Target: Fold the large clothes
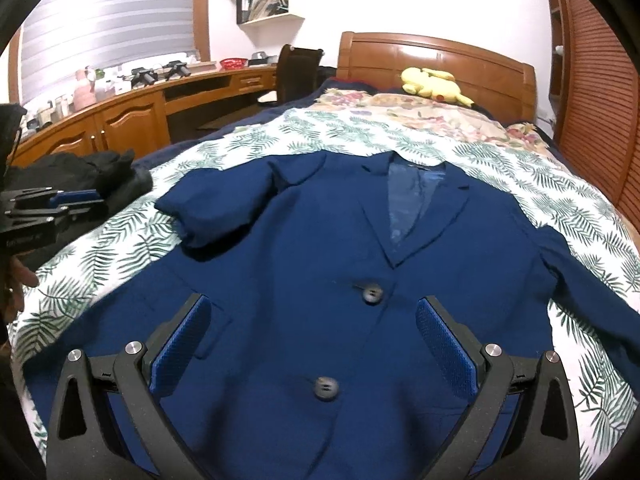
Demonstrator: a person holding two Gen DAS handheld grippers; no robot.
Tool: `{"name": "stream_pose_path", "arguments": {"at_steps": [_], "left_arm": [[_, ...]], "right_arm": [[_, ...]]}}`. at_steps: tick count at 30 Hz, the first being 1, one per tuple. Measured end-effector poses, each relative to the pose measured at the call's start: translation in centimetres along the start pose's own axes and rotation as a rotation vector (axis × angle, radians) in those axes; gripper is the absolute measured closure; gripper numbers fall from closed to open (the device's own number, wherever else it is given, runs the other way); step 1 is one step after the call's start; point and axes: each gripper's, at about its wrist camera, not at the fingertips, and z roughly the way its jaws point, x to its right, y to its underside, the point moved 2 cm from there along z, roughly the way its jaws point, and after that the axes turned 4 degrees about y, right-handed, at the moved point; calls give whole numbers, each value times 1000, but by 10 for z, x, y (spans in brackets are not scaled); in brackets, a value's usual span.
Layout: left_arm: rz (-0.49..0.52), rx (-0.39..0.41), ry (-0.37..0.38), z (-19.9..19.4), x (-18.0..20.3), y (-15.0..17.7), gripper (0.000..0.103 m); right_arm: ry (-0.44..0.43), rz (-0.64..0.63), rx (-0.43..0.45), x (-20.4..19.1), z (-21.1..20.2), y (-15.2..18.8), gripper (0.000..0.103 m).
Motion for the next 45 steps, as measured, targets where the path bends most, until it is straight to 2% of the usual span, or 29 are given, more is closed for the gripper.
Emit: {"name": "stream_pose_path", "arguments": {"at_steps": [3,11,17,26,32,34,35,37,40,45], "left_arm": [[-8,35,-11,-17,-15,0,68],[-22,88,-23,-48,-50,6,65],[-55,124,-27,-66,-74,7,63],[-87,137,-33,-76,-94,15,61],[-113,141,-28,-79,-101,17,60],[-113,129,-37,-77,-102,17,60],[-111,126,-38,-76,-101,18,60],[-107,123,-39,-75,-99,18,60],[-102,125,-39,-74,-96,17,60],[-117,149,-46,-75,-94,14,60]], "right_arm": [[-47,4,13,-17,-4,-13,0],[-48,-112,1,-74,17,-59,0],[-102,-188,-64,-124,67,-84,0],[-112,-306,-209,-182,148,-87,12],[-119,-341,-264,-186,170,-81,34],[-98,-359,-269,-183,172,-80,52],[-85,-372,-275,-181,174,-79,56],[-57,-397,-285,-177,176,-78,76],[-44,-410,-256,-168,168,-83,89],[-23,-343,-123,-133,137,-111,95]]}}
